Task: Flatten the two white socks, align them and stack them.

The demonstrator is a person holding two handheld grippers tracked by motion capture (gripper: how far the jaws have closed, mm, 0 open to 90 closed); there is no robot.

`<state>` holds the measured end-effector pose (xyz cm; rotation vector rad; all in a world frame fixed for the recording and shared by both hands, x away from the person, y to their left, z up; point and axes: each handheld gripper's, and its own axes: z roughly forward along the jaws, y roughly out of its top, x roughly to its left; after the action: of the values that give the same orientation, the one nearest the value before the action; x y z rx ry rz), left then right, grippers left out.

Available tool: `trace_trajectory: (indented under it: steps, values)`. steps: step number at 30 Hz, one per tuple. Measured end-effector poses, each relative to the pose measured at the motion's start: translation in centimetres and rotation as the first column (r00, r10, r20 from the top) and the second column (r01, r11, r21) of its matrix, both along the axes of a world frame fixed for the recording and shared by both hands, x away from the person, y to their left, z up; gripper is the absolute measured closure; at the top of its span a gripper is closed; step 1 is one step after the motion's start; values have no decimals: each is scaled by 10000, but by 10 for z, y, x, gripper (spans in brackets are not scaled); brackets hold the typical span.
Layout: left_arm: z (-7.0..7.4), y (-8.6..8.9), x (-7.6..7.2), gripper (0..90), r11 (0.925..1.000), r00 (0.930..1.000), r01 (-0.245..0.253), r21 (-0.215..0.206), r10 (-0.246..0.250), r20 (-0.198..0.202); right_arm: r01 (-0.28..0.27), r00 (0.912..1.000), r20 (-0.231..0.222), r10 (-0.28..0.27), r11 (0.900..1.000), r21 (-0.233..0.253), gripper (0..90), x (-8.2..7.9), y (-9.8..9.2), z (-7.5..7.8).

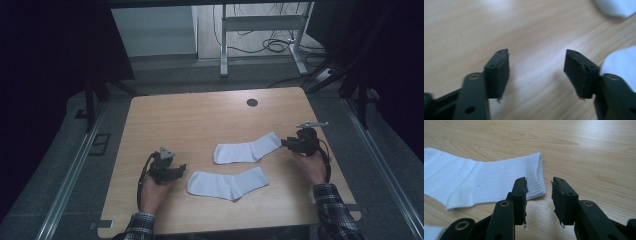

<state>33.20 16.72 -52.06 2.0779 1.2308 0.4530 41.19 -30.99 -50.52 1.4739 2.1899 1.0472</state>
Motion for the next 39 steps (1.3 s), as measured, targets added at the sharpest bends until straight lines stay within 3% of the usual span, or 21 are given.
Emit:
trace_trajectory:
  steps: [4,9,13,18,22,26,29,31,33,36,39]
  values:
    - [14,-20,11,479,9976,9986,518,-454,-512,147,-132,9999,-3,132,9997,-181,656,4,3,-3]
    - [20,-55,25,524,9895,9924,1229,-761,-1234,-13,-259,9996,53,262,9983,-518,677,9,8,-7]
    - [18,-80,36,549,9852,9861,1643,-493,-1653,-168,-401,9991,140,411,9973,-608,678,11,11,-8]
    - [10,-98,46,579,9844,9834,1753,-133,-1757,-446,-486,9984,248,508,9956,-797,669,12,12,-9]
    - [3,-103,52,598,9864,9845,1638,112,-1627,-652,-541,9981,263,565,9952,-819,652,14,12,-11]
    - [-2,-105,55,625,9876,9849,1552,221,-1530,-806,-731,9970,161,757,9895,-1250,649,16,17,-15]
    - [-6,-104,57,698,9879,9840,1534,234,-1506,-957,-829,9965,-12,836,9855,-1478,731,18,21,-20]
    - [-9,-103,58,784,9873,9821,1585,83,-1568,-1043,-794,9968,-88,790,9872,-1381,811,18,22,-20]
    - [-9,-101,58,841,9879,9822,1549,-110,-1552,-1055,-817,9965,-281,788,9891,-1222,842,17,24,-19]
    - [-6,-99,56,855,9884,9845,1518,52,-1508,-897,-912,9957,-301,881,9881,-1236,849,15,27,-17]
    - [1,-93,52,855,9889,9860,1481,-133,-1487,-748,-1086,9941,-203,1069,9874,-1152,849,11,30,-11]
